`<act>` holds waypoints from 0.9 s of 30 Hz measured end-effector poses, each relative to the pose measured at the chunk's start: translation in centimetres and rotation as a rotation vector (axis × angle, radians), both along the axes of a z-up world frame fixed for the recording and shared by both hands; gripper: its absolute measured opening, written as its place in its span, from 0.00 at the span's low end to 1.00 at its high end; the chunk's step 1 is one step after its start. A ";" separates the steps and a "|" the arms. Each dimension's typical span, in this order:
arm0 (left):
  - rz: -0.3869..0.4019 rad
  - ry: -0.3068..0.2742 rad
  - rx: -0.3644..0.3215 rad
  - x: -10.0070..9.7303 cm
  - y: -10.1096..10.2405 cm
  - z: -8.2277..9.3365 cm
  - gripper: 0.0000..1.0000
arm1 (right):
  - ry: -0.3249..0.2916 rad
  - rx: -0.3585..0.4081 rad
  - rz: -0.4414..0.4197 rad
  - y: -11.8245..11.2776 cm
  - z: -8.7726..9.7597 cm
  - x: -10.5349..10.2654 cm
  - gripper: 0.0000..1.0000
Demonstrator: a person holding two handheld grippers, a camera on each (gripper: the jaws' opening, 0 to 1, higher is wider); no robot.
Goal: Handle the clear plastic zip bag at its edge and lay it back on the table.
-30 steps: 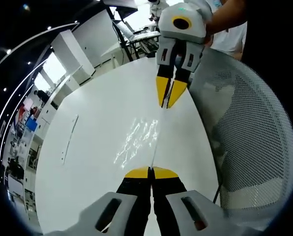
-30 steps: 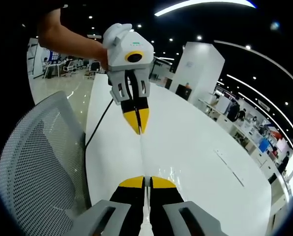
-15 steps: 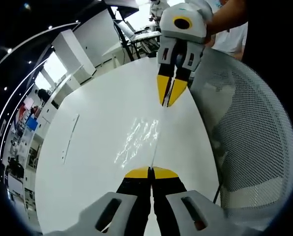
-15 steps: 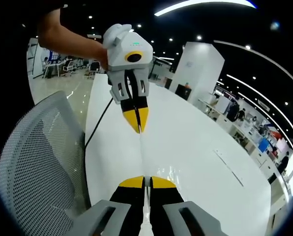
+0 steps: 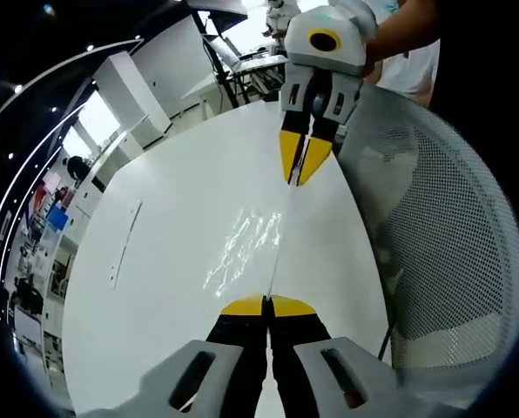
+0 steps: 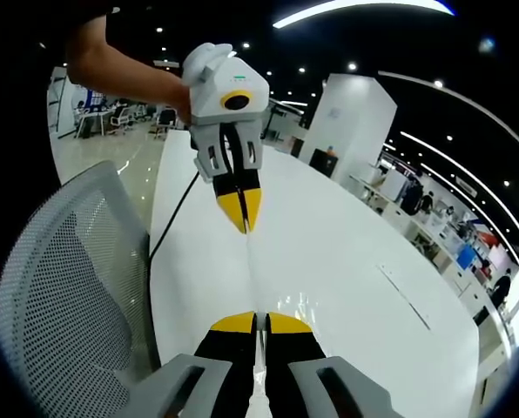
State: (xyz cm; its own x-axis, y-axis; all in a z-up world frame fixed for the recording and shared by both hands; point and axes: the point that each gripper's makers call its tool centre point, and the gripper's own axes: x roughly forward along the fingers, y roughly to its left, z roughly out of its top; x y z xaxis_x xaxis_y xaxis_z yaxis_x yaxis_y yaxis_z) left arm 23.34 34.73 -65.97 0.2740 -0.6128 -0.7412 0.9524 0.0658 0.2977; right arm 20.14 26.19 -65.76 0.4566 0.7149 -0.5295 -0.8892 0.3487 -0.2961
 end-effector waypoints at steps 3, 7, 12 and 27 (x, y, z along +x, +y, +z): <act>0.001 0.000 0.001 0.0 0.0 0.0 0.00 | 0.001 0.000 0.000 0.0 0.0 0.0 0.00; 0.004 0.000 0.001 0.1 0.1 0.0 0.00 | 0.000 0.002 -0.002 0.0 0.0 -0.1 0.00; 0.005 0.000 0.001 0.1 0.1 0.0 0.00 | 0.000 0.002 -0.003 0.0 0.0 -0.1 0.00; 0.012 0.000 -0.002 0.3 0.3 0.0 0.00 | 0.000 0.001 -0.007 -0.3 0.0 0.0 0.00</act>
State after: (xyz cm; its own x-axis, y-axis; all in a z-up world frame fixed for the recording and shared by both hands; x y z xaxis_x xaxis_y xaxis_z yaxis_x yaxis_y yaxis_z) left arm 23.66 35.08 -65.94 0.2816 -0.6109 -0.7400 0.9514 0.0777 0.2980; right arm 20.12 25.94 -65.76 0.4620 0.7121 -0.5287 -0.8866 0.3556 -0.2957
